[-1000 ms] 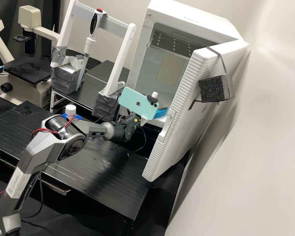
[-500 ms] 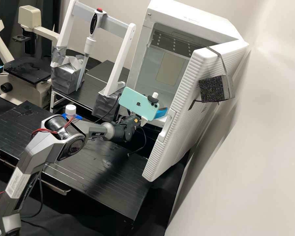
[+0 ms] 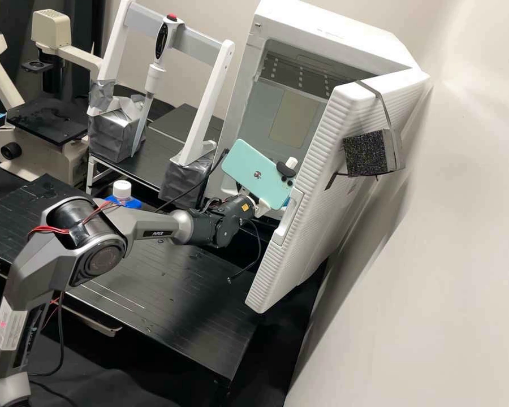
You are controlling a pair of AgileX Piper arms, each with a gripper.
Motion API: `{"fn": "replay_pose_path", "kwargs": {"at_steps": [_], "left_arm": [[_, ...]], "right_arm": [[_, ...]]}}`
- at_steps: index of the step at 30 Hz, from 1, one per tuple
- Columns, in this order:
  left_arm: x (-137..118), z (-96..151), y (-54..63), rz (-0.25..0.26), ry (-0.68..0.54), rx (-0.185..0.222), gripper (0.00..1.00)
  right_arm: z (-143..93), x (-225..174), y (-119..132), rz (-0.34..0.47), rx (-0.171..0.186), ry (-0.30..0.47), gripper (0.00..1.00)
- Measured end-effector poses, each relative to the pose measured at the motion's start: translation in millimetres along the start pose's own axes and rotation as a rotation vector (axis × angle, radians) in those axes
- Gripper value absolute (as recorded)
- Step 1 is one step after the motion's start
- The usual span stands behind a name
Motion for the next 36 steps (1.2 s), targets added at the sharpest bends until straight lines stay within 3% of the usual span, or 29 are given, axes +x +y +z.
{"fn": "replay_pose_path", "kwargs": {"at_steps": [7, 20, 26, 36], "left_arm": [[0, 0, 0.0, 0.0, 0.0, 0.0, 1.0], [0, 0, 0.0, 0.0, 0.0, 0.0, 1.0], [0, 0, 0.0, 0.0, 0.0, 0.0, 1.0], [0, 0, 0.0, 0.0, 0.0, 0.0, 1.0]], "right_arm": [[2, -3, -5, -0.012, -0.004, -0.008, 0.0], [10, -33, -19, 0.015, -0.082, -0.013, 0.0], [15, -61, -26, 0.013, -0.073, -0.004, 0.0], [18, -145, -38, 0.05, -0.059, 0.057, 0.0]]}}
